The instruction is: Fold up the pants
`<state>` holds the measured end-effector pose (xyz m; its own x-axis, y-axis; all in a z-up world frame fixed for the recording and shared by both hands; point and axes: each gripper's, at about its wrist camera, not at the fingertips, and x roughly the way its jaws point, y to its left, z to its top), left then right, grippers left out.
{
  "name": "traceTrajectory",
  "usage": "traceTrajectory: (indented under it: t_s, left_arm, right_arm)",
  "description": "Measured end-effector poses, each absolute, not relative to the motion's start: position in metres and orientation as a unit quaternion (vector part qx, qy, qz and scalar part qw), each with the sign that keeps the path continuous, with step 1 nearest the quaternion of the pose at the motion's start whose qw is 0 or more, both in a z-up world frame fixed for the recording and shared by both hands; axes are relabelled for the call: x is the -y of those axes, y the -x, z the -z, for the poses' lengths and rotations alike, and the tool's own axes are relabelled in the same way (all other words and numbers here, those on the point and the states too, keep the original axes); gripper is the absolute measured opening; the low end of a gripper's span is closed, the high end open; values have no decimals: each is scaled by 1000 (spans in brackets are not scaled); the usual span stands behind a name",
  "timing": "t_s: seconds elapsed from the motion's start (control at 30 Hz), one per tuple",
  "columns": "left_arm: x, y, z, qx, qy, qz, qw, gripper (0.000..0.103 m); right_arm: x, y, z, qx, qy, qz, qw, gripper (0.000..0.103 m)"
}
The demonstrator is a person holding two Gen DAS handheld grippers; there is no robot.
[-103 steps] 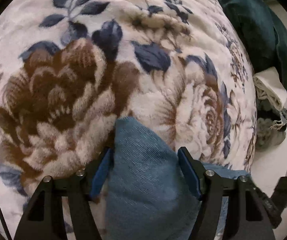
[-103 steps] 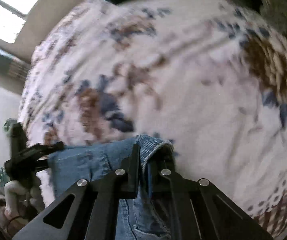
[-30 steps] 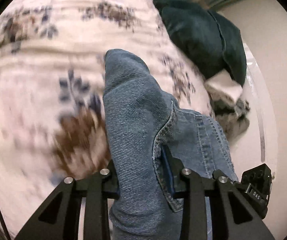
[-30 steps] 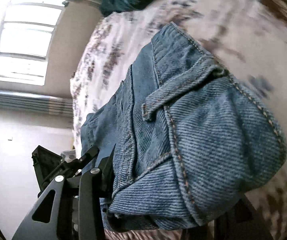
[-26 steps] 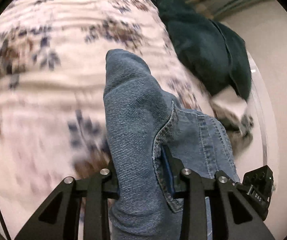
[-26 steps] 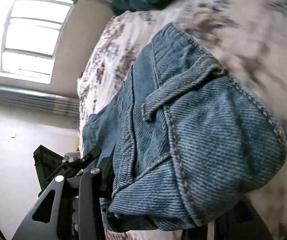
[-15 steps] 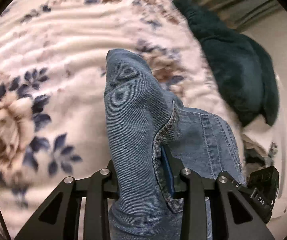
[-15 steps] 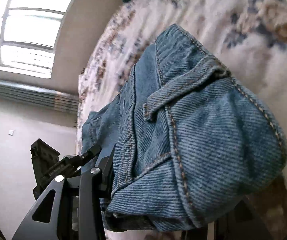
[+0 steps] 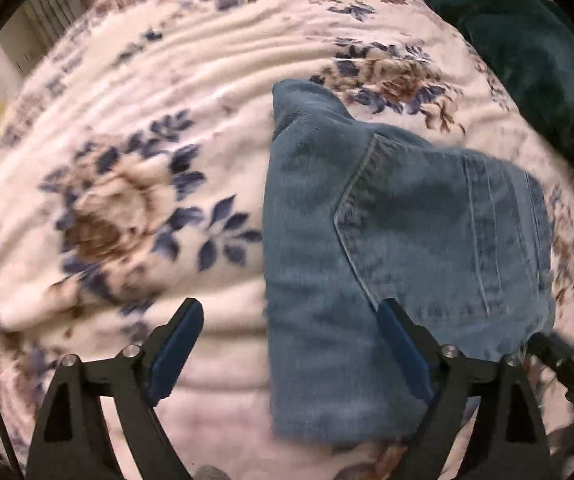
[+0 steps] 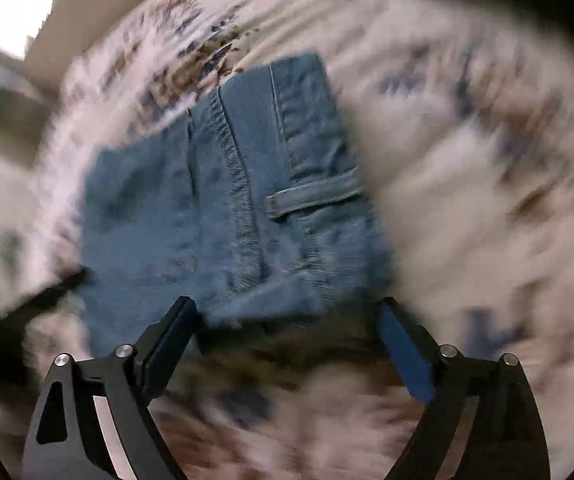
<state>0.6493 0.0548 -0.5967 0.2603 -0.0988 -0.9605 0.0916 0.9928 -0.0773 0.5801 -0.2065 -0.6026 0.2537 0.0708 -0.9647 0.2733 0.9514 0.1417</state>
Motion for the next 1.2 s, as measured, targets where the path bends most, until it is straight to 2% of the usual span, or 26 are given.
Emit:
traceTrajectory:
  t_s: [0.13,0.27,0.83,1.2]
  left_arm:
    - [-51,-632,584,-603,-3,50,796,90]
    - [-46,-617,566,-596,-13,46,802,90]
    - [-45,-571,479,-547,-26,55,835,90]
    - [-45,-487,391,-514,-38,33,857,90]
  right_arm:
    - [193,-575,575,-599,-47,98,793,94]
    - [181,-581,553,-590,-47,99,800,94]
    - [168,-511,459,-550,-64,115,825,95]
    - [166,-434,364,-525,-45,121,841,95]
